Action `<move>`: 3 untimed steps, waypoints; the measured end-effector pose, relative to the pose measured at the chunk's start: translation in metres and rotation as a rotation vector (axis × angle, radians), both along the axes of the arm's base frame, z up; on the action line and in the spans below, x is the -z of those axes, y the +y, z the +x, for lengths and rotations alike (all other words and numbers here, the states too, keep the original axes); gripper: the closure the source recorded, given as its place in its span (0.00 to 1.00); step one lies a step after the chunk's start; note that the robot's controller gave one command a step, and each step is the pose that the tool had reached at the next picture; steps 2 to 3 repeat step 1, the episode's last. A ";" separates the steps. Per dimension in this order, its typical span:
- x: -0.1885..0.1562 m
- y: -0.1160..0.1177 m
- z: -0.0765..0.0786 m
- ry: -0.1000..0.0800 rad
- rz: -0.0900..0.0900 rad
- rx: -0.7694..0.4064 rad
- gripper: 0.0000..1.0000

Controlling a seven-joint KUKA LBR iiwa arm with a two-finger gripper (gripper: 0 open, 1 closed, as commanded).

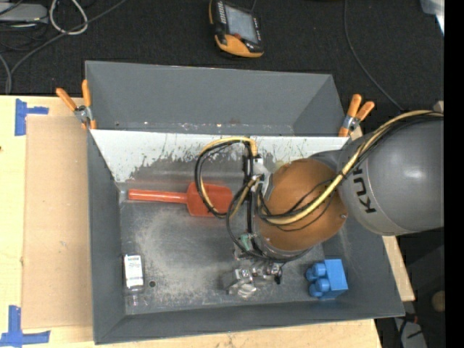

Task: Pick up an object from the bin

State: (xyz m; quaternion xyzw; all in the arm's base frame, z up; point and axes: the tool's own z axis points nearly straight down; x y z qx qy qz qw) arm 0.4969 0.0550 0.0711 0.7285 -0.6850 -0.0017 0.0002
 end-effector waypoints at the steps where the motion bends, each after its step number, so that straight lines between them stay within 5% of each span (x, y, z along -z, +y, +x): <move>1: 0.000 0.000 0.000 0.000 0.000 0.001 1.00; 3: 0.000 0.000 0.000 0.000 0.000 0.001 1.00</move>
Offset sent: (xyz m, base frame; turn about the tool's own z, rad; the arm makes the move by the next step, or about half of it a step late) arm 0.0000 0.0001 0.0410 0.0007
